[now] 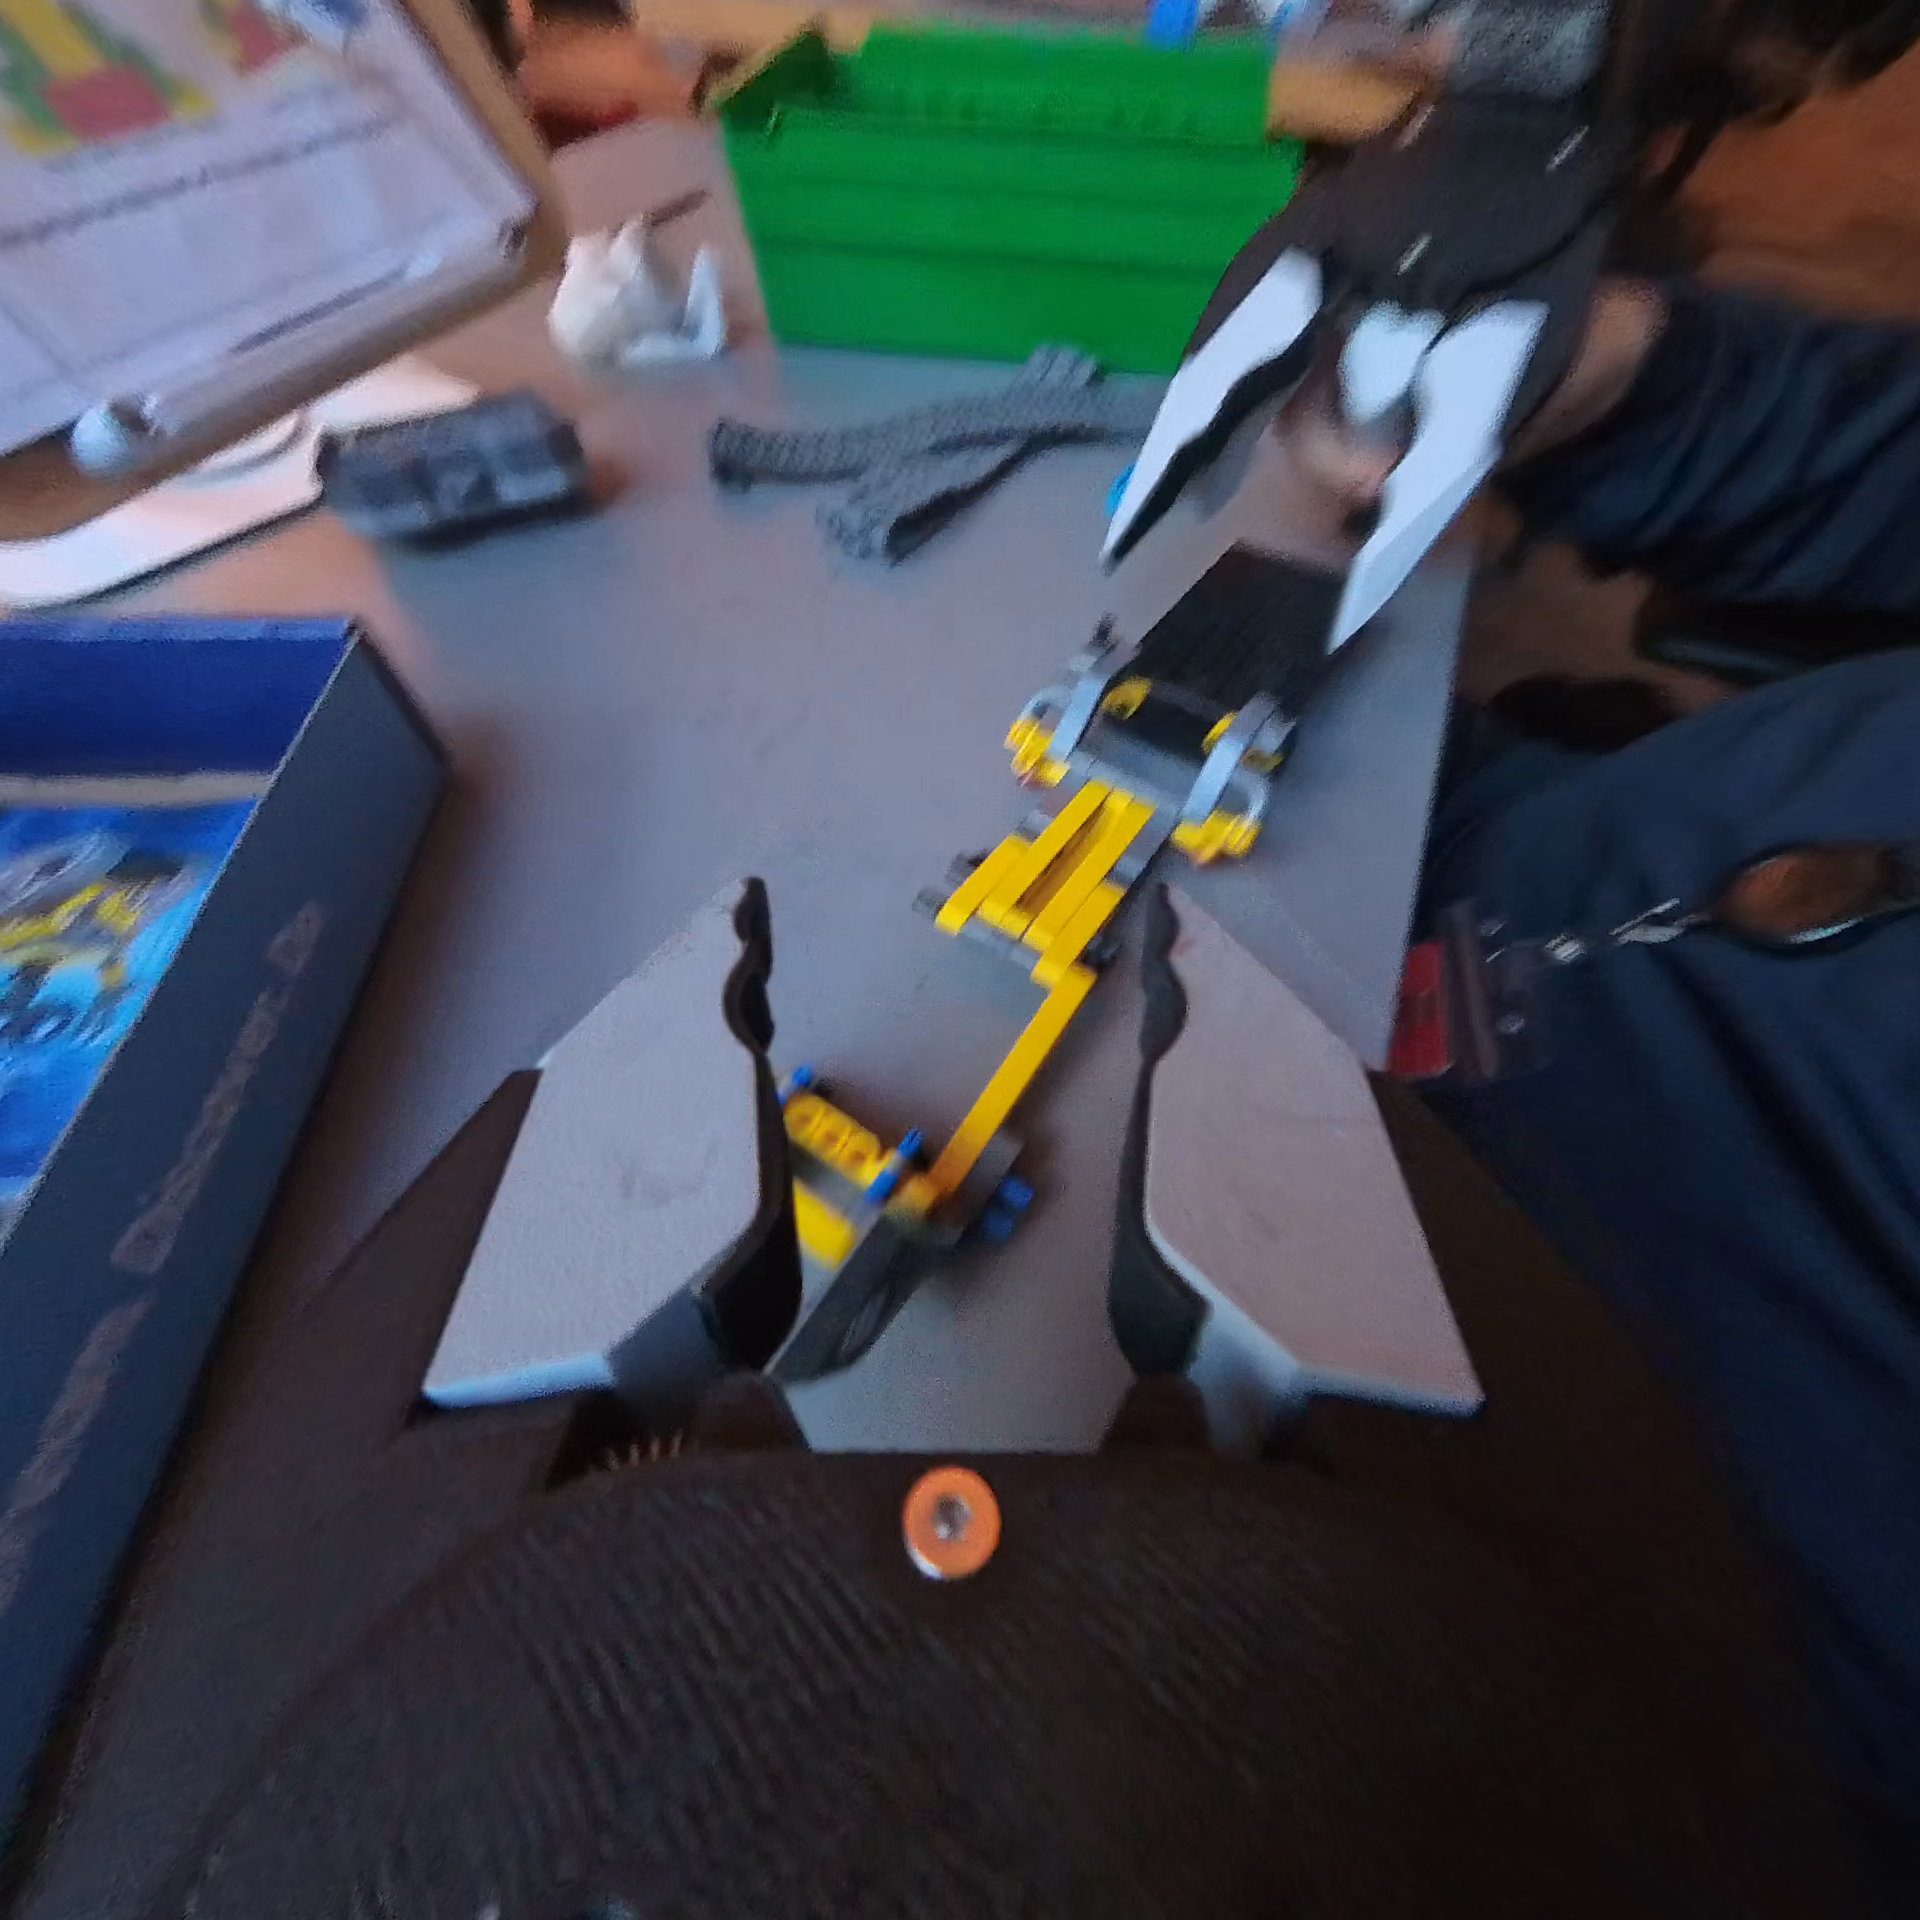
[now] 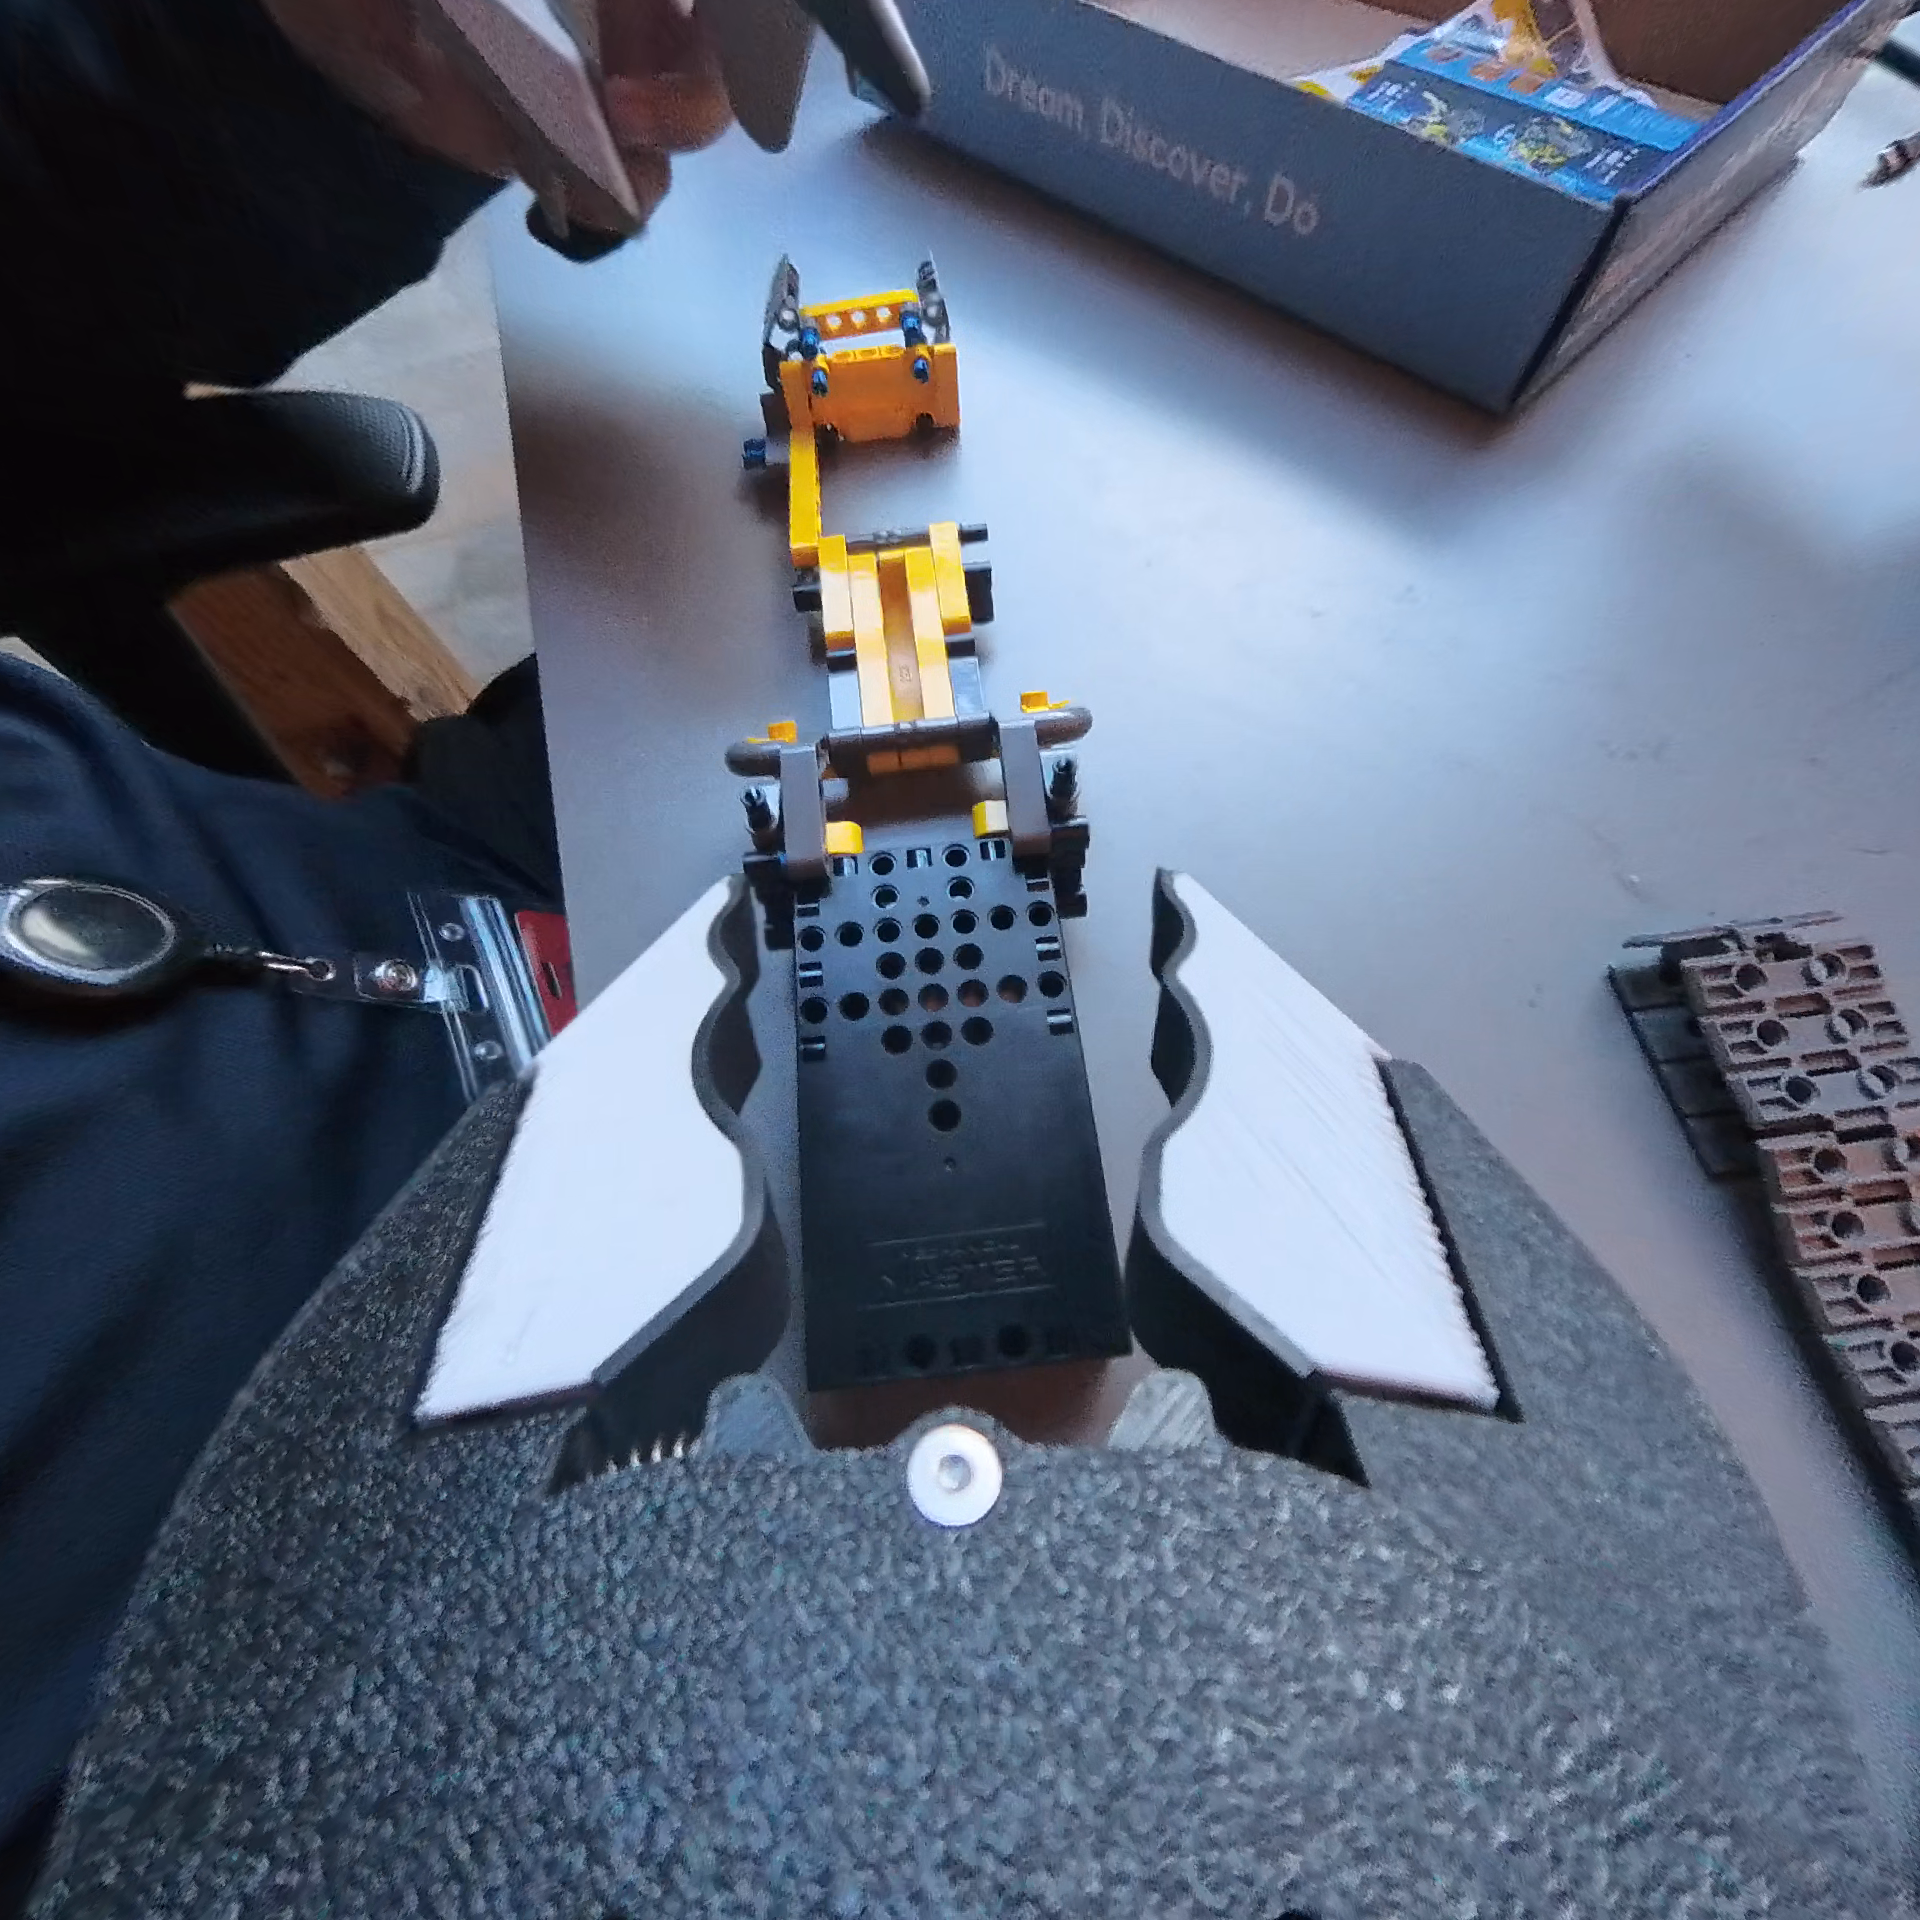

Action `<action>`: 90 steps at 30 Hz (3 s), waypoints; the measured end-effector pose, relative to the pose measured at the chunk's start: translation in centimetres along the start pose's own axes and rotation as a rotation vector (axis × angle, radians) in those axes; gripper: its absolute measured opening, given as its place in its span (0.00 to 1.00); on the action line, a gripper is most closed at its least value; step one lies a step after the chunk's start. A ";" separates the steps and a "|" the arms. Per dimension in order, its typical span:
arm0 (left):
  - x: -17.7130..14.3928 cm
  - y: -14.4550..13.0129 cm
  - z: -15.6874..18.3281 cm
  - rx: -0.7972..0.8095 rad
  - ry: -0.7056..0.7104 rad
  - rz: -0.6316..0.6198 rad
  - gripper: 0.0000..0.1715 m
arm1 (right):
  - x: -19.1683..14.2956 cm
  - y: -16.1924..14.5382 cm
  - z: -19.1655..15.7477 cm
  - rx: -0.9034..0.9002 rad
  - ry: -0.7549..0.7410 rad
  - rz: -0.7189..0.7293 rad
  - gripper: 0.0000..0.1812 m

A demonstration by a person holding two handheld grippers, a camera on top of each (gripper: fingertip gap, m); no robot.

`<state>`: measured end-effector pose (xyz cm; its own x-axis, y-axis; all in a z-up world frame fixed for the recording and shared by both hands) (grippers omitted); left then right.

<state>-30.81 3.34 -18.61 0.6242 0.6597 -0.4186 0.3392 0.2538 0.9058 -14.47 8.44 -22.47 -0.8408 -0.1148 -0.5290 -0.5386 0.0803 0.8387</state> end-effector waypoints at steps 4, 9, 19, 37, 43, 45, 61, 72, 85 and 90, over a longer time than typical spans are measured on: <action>-1.5 -2.5 -0.9 0.097 0.102 -0.197 0.42 | 0.4 1.0 -0.5 -0.047 -0.038 0.000 0.45; 0.6 -4.1 2.1 0.172 0.033 -0.271 0.30 | 2.2 2.4 -1.7 -0.139 -0.053 -0.048 0.44; 4.7 -5.9 2.8 0.303 -0.072 -0.500 0.23 | 10.5 3.2 -2.2 -0.204 0.025 -0.367 0.42; 5.4 -5.8 3.9 0.469 -0.147 -0.486 0.05 | 12.1 2.2 -1.9 -0.180 0.102 -0.508 0.34; 5.5 -5.8 4.4 0.432 -0.168 -0.489 0.05 | 12.1 2.1 -2.4 -0.210 0.108 -0.485 0.33; 5.6 -5.8 4.4 0.462 -0.161 -0.496 0.05 | 12.1 2.1 -2.4 -0.222 0.104 -0.484 0.33; 2.8 -6.1 13.9 0.748 -0.611 -0.305 0.04 | 9.4 2.1 6.6 -0.083 -0.089 -0.458 0.32; 4.5 -5.2 6.8 0.707 -0.309 -0.253 0.04 | 10.2 2.5 4.7 -0.053 -0.039 -0.392 0.33; 6.0 -4.6 3.2 0.675 -0.107 -0.229 0.05 | 4.7 7.0 3.1 0.036 -0.020 -0.119 0.41; 6.4 -3.7 2.7 0.624 -0.058 -0.133 0.06 | -1.0 4.4 4.2 0.112 -0.102 -0.037 0.39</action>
<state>-26.22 4.71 -24.84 0.5799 0.6072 -0.5432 0.7513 -0.1407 0.6448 -16.25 13.02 -18.83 -0.8182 -0.0186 -0.5746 -0.5673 0.1888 0.8016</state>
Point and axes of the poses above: each gripper's, where its closed fingertips meet, x out along the fingers, y out of its top, z = x × y across the jaws, the point moved 1 cm from there along -x, back along the fingers, and after that the axes turned 5 degrees about x, right-handed, at the moved point
